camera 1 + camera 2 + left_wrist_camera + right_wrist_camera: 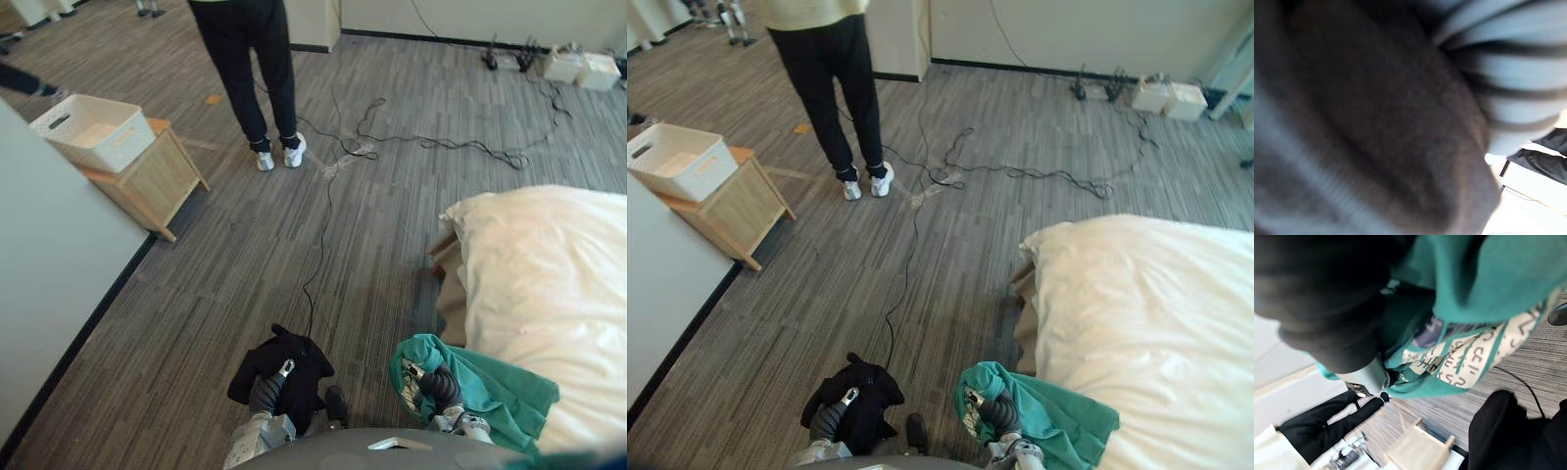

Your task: Tidy the bed and pick cloth on bed and put in laundry

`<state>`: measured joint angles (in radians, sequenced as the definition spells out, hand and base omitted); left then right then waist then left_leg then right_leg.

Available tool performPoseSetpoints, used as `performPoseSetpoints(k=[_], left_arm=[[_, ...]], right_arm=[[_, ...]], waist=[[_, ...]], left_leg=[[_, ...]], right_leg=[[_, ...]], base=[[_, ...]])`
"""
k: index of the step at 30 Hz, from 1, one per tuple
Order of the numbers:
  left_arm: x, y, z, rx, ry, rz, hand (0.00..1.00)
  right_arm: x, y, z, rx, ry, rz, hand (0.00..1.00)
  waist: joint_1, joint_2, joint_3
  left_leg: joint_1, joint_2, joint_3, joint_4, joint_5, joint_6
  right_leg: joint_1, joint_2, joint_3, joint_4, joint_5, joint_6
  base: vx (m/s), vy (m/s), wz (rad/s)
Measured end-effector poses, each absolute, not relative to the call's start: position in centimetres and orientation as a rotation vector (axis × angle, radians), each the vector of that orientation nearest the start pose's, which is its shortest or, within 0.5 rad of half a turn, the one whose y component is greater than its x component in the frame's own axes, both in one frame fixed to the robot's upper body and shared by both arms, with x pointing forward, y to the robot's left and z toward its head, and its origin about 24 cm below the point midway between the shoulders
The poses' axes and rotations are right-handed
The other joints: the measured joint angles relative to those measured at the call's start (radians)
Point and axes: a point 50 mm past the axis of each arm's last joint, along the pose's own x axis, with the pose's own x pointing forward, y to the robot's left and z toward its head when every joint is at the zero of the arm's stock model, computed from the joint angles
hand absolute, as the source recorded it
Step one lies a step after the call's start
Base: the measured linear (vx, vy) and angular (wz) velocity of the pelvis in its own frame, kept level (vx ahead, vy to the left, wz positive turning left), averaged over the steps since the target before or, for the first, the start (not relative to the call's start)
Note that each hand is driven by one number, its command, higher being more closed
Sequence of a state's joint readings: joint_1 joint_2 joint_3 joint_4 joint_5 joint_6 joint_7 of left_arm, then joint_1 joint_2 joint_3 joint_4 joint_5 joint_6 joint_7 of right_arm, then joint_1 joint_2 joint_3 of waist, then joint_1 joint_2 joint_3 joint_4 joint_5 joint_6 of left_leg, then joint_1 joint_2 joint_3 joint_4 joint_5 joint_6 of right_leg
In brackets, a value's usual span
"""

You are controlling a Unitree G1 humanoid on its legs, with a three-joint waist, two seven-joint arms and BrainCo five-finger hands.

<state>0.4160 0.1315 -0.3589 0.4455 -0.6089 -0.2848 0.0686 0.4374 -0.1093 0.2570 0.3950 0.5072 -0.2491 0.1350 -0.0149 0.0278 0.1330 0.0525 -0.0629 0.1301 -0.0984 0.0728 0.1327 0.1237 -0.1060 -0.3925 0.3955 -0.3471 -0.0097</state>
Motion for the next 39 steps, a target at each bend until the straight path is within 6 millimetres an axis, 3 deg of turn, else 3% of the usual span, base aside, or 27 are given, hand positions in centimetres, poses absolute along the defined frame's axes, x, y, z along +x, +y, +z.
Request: performPoseSetpoints(k=[1, 2, 3, 4, 8, 9, 19, 22, 23, 25, 26, 27, 29, 31, 32, 33, 34, 35, 36, 37, 38, 39], left_arm=[[9.4, 14.0, -10.8, -0.402, 0.651, 0.137, 1.0], [9.3, 14.1, -10.8, -0.396, 0.651, 0.132, 1.0], [9.3, 14.1, -10.8, -0.385, 0.652, 0.115, 1.0], [9.2, 14.1, -10.8, -0.382, 0.652, 0.101, 1.0], [9.2, 13.1, -10.7, -0.388, 0.65, 0.068, 1.0], [8.8, 11.7, -10.7, -0.386, 0.669, 0.006, 1.0], [8.7, 11.9, -11.0, -0.377, 0.683, 0.015, 1.0], [8.8, 12.6, -11.2, -0.368, 0.685, 0.041, 1.0], [9.4, 13.0, -10.8, -0.377, 0.648, 0.058, 1.0], [10.2, 13.5, -10.2, -0.401, 0.605, 0.083, 1.0], [10.9, 13.9, -10.2, -0.412, 0.585, 0.1, 1.0], [11.0, 14.1, -10.3, -0.411, 0.593, 0.105, 1.0], [10.8, 14.4, -10.5, -0.429, 0.601, 0.11, 1.0], [11.0, 14.6, -10.3, -0.431, 0.583, 0.096, 1.0], [11.0, 14.7, -10.3, -0.434, 0.576, 0.09, 1.0], [10.7, 14.7, -10.4, -0.436, 0.581, 0.09, 1.0], [10.5, 14.7, -10.5, -0.443, 0.59, 0.096, 1.0], [10.1, 14.8, -10.6, -0.449, 0.591, 0.097, 1.0], [10.1, 15.0, -10.5, -0.455, 0.582, 0.095, 1.0], [10.0, 15.4, -10.2, -0.46, 0.557, 0.106, 1.0], [10.1, 15.5, -10.0, -0.462, 0.538, 0.109, 1.0], [10.2, 15.6, -10.1, -0.461, 0.54, 0.11, 1.0]], right_arm=[[9.8, -14.3, -9.8, 0.417, 0.569, 0.011, 1.0], [9.8, -14.2, -9.9, 0.418, 0.567, 0.01, 1.0], [9.8, -14.2, -9.8, 0.42, 0.554, 0.012, 1.0], [9.9, -14.2, -9.7, 0.422, 0.539, 0.017, 1.0], [10.5, -15.0, -9.6, 0.405, 0.518, 0.031, 1.0], [10.1, -14.6, -10.5, 0.433, 0.56, 0.012, 1.0], [9.4, -15.3, -10.7, 0.431, 0.577, -0.024, 1.0], [8.6, -15.9, -10.9, 0.426, 0.597, -0.045, 1.0], [8.4, -16.5, -11.0, 0.414, 0.611, -0.055, 1.0], [8.3, -17.2, -11.0, 0.404, 0.613, -0.068, 1.0], [8.1, -17.7, -11.0, 0.392, 0.625, -0.068, 1.0], [7.9, -17.9, -11.0, 0.389, 0.632, -0.07, 1.0], [8.0, -18.5, -10.9, 0.377, 0.627, -0.067, 1.0], [8.3, -18.7, -10.8, 0.383, 0.612, -0.078, 1.0], [8.4, -18.9, -10.8, 0.384, 0.604, -0.082, 1.0], [8.3, -18.9, -10.8, 0.383, 0.6, -0.066, 1.0], [8.2, -18.9, -10.8, 0.38, 0.604, -0.058, 1.0], [8.0, -18.9, -11.0, 0.377, 0.618, -0.052, 1.0], [7.9, -18.9, -11.2, 0.379, 0.626, -0.053, 1.0], [7.8, -18.8, -11.4, 0.38, 0.637, -0.053, 1.0], [8.2, -18.7, -11.3, 0.38, 0.628, -0.043, 1.0], [8.4, -18.8, -11.3, 0.377, 0.625, -0.042, 1.0]], waist=[[0.0, -0.005, -0.003], [0.001, -0.014, -0.006], [0.004, -0.034, -0.015], [0.005, -0.054, -0.017], [0.009, -0.021, -0.026], [0.003, -0.011, -0.053], [-0.004, -0.016, -0.057], [-0.008, -0.034, -0.066], [-0.001, -0.028, -0.046], [0.001, -0.021, -0.018], [0.001, -0.002, 0.008], [0.001, 0.003, 0.01], [0.002, 0.006, 0.013], [0.004, -0.01, 0.024], [0.01, -0.01, 0.031], [0.013, -0.001, 0.041], [0.014, 0.008, 0.047], [0.016, 0.004, 0.05], [0.026, -0.007, 0.049], [0.039, -0.037, 0.04], [0.042, -0.055, 0.034], [0.041, -0.052, 0.033]], left_leg=[[0.0, 0.004, -0.023, 0.0, 0.007, -0.014], [-0.001, 0.002, -0.036, 0.0, 0.008, -0.017], [-0.001, -0.013, -0.059, -0.001, 0.008, -0.026], [0.006, -0.032, -0.07, -0.004, 0.009, -0.032], [0.016, -0.018, -0.081, -0.006, 0.001, -0.057], [0.047, 0.05, -0.056, -0.007, 0.0, -0.119], [0.034, 0.058, -0.015, -0.006, -0.025, -0.134], [-0.068, 0.077, 0.043, 0.182, -0.125, -0.155], [-0.163, 0.108, 0.113, 0.415, -0.165, -0.176], [-0.273, 0.155, 0.14, 0.66, -0.159, -0.177], [-0.324, 0.183, 0.139, 0.814, -0.156, -0.183], [-0.325, 0.183, 0.139, 0.824, -0.173, -0.185], [-0.316, 0.171, 0.14, 0.688, -0.229, -0.18], [-0.301, 0.133, 0.138, 0.444, -0.179, -0.173], [-0.294, 0.111, 0.135, 0.273, -0.106, -0.185], [-0.304, 0.125, 0.129, 0.208, -0.076, -0.195], [-0.307, 0.137, 0.129, 0.205, -0.074, -0.193], [-0.312, 0.142, 0.147, 0.256, 0.005, -0.163], [-0.313, 0.131, 0.157, 0.29, 0.015, -0.139], [-0.319, 0.1, 0.199, 0.354, -0.053, -0.091], [-0.318, 0.069, 0.227, 0.389, -0.11, -0.076], [-0.315, 0.059, 0.229, 0.399, -0.123, -0.061]], right_leg=[[-0.02, 0.031, 0.109, -0.058, 0.01, 0.016], [-0.029, 0.035, 0.15, -0.09, 0.019, 0.022], [-0.043, 0.026, 0.206, -0.15, 0.05, 0.024], [-0.047, -0.001, 0.212, -0.172, 0.115, 0.048], [-0.028, 0.012, 0.208, -0.205, 0.122, 0.046], [0.043, 0.086, 0.217, -0.313, 0.165, 0.002], [0.023, 0.089, 0.239, -0.316, 0.161, -0.002], [-0.015, 0.074, 0.244, -0.281, 0.139, -0.008], [-0.008, 0.068, 0.252, -0.271, 0.119, -0.036], [0.016, 0.071, 0.241, -0.273, 0.124, -0.024], [0.07, 0.071, 0.232, -0.279, 0.125, -0.024], [0.085, 0.069, 0.225, -0.283, 0.124, -0.024], [0.11, 0.062, 0.217, -0.287, 0.106, -0.027], [0.114, 0.031, 0.211, -0.282, 0.094, -0.024], [0.118, 0.01, 0.214, -0.284, 0.087, -0.017], [0.136, 0.003, 0.222, -0.291, 0.062, 0.004], [0.151, 0.003, 0.224, -0.291, 0.044, 0.012], [0.179, -0.014, 0.229, -0.287, 0.002, 0.018], [0.187, -0.036, 0.233, -0.278, -0.019, 0.02], [0.187, -0.092, 0.244, -0.26, -0.046, -0.011], [0.161, -0.135, 0.252, -0.18, -0.033, 0.002], [0.12, -0.155, 0.252, -0.088, -0.013, 0.036]], base=[[0.07, 0.035, 0.66], [0.09, 0.036, 0.73], [0.09, 0.014, 0.63], [0.09, -0.002, 0.6], [0.06, -0.071, 0.07], [0.0, 0.0, 0.0], [0.0, -0.006, -0.09], [0.06, -0.011, -0.06], [0.08, -0.024, -0.04], [0.11, -0.008, 0.04], [0.16, 0.04, 0.15], [0.16, 0.053, 0.21], [0.15, 0.066, 0.19], [0.19, 0.133, 0.13], [0.21, 0.209, -0.07], [0.19, 0.213, -0.12], [0.22, 0.277, -0.06], [0.21, 0.248, -0.04], [0.32, 0.293, -0.28], [0.4, 0.232, -0.46], [0.41, 0.222, -0.4], [0.42, 0.232, -0.02]])
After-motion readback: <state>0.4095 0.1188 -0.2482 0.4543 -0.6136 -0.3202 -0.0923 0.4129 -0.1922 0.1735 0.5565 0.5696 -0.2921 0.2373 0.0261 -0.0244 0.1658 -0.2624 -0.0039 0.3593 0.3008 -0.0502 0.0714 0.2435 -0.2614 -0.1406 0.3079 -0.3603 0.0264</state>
